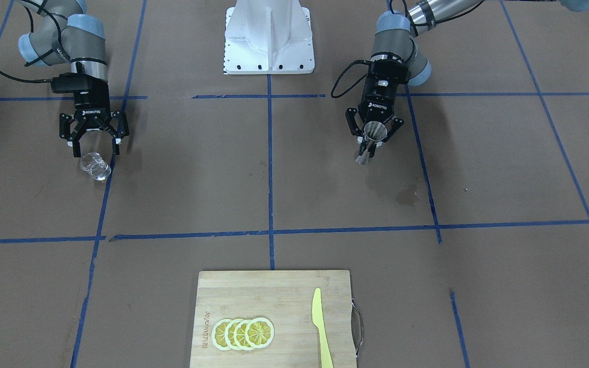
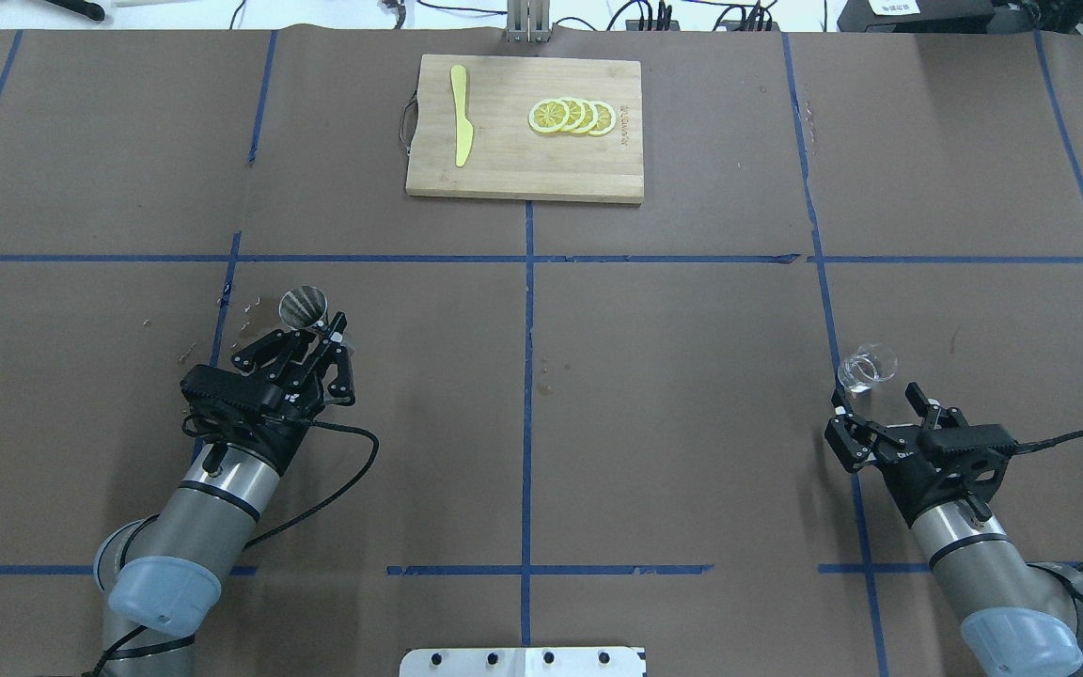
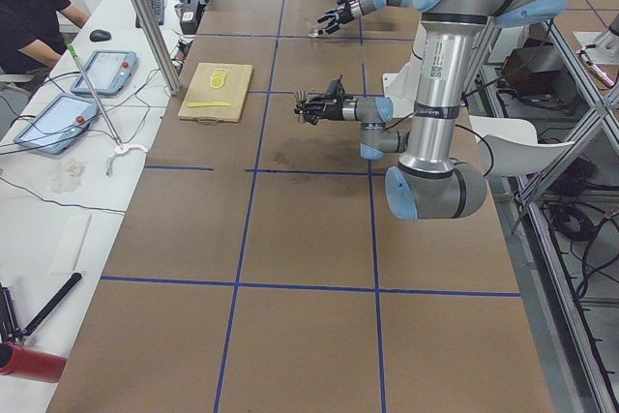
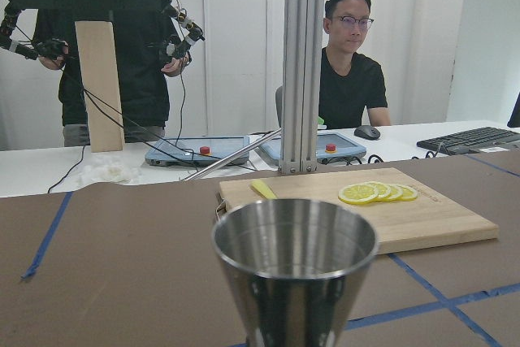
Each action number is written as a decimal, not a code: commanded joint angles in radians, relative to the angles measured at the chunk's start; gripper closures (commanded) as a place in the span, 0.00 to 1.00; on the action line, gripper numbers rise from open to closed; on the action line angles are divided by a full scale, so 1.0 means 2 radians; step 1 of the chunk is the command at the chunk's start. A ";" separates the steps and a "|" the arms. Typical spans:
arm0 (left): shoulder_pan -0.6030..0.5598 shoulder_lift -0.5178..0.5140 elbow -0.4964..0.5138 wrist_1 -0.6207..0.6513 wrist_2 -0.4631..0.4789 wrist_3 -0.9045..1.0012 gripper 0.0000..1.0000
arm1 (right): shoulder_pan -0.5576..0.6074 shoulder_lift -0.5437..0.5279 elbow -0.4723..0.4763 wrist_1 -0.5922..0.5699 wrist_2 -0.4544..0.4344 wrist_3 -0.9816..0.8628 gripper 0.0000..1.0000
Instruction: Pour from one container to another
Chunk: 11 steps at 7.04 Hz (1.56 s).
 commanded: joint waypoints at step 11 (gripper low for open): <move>-0.001 0.000 -0.002 -0.002 0.000 0.000 1.00 | 0.018 0.029 -0.041 0.000 0.016 -0.004 0.54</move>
